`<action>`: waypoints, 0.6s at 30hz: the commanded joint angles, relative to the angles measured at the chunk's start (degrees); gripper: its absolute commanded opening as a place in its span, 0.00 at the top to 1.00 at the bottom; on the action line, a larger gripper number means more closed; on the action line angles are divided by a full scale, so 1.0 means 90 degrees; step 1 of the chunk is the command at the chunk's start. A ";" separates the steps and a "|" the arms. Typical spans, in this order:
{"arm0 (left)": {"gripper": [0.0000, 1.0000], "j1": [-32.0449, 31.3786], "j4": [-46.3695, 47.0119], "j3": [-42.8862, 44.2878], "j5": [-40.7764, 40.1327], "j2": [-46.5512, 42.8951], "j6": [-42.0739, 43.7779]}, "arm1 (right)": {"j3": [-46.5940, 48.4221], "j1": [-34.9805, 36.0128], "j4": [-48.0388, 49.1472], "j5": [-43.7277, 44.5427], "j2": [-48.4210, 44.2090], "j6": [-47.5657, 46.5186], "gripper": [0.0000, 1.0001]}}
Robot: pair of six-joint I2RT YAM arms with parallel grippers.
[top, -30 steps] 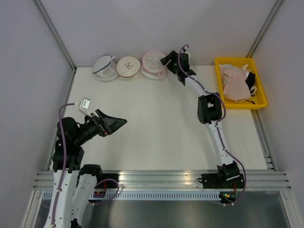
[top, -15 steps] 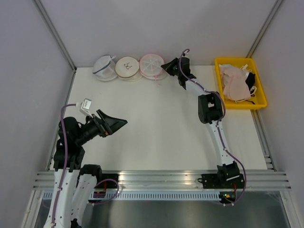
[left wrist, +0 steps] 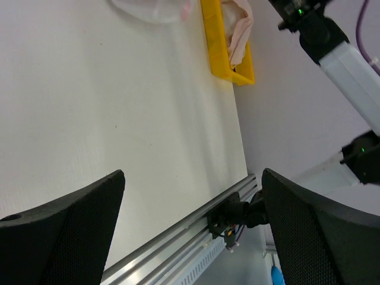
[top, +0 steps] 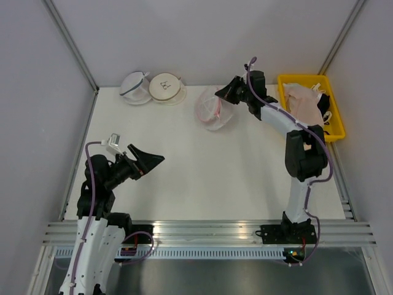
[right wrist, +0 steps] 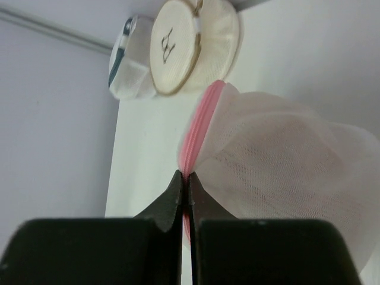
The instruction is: Unzip the laundry bag and remove the bra
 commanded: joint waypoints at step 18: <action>0.01 -0.3143 0.4152 -0.0641 -0.1844 0.2064 -0.2996 | -0.6121 0.1687 0.2845 0.1984 -0.4860 0.3658 1.00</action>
